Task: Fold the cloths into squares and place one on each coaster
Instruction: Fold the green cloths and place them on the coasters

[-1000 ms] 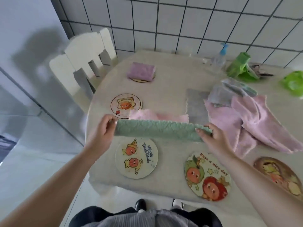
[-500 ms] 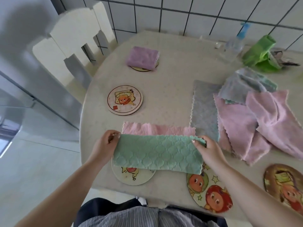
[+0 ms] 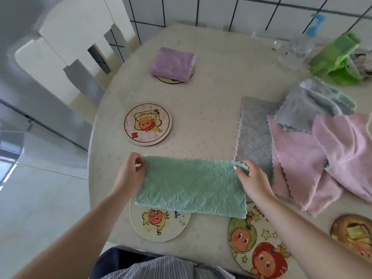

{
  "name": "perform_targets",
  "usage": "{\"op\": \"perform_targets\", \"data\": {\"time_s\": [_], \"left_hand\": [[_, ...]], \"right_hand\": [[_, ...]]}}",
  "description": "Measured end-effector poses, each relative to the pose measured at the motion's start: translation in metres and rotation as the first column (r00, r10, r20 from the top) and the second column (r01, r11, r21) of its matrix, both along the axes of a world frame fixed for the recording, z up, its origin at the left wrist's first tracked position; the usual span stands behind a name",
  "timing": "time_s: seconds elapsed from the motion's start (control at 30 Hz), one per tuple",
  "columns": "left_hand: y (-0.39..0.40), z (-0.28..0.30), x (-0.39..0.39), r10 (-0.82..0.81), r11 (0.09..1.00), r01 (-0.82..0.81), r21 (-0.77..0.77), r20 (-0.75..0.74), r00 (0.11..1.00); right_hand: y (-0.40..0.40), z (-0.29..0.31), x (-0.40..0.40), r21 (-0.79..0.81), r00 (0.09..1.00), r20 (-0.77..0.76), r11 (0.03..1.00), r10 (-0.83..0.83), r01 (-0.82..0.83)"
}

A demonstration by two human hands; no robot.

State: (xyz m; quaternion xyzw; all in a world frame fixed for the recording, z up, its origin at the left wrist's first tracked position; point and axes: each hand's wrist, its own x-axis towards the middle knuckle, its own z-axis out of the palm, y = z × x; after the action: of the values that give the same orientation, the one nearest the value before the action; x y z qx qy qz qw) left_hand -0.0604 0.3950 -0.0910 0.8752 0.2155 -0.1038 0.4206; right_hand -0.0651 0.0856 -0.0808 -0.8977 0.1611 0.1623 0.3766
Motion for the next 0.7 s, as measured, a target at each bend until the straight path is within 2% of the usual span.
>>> {"op": "perform_targets", "data": {"time_s": [0.07, 0.17, 0.3, 0.4, 0.57, 0.63, 0.7], "left_hand": [[0.001, -0.002, 0.001, -0.037, 0.999, 0.038, 0.03, -0.01, 0.999], [0.003, 0.001, 0.001, -0.082, 0.997, 0.082, -0.007, -0.034, 0.996], [0.003, 0.005, -0.006, -0.263, 0.964, 0.264, 0.029, -0.028, 0.964], [0.003, 0.006, -0.01, -0.307, 0.951, 0.306, 0.044, -0.002, 0.952], [0.001, 0.002, -0.012, -0.361, 0.921, 0.361, 0.142, -0.029, 0.932], [0.0, 0.001, -0.016, -0.371, 0.904, 0.361, 0.226, -0.002, 0.929], [-0.002, 0.003, -0.022, -0.432, 0.829, 0.369, 0.42, 0.064, 0.9]], "right_hand": [[0.0, -0.001, 0.003, -0.016, 1.0, 0.002, 1.0, 0.003, -0.003], [-0.001, 0.001, 0.004, -0.002, 1.0, -0.002, 1.0, -0.013, 0.013], [-0.002, 0.002, -0.014, 0.1, 0.995, 0.097, 0.995, -0.023, 0.013], [-0.003, 0.001, -0.027, 0.017, 0.983, 0.161, 0.996, 0.087, -0.091], [-0.001, -0.008, -0.028, -0.044, 0.962, 0.233, 0.989, 0.145, -0.138], [0.0, -0.005, -0.028, -0.051, 0.965, 0.231, 0.991, 0.128, -0.12], [0.003, 0.0, -0.031, -0.134, 0.948, 0.28, 0.984, 0.151, -0.117]]}}
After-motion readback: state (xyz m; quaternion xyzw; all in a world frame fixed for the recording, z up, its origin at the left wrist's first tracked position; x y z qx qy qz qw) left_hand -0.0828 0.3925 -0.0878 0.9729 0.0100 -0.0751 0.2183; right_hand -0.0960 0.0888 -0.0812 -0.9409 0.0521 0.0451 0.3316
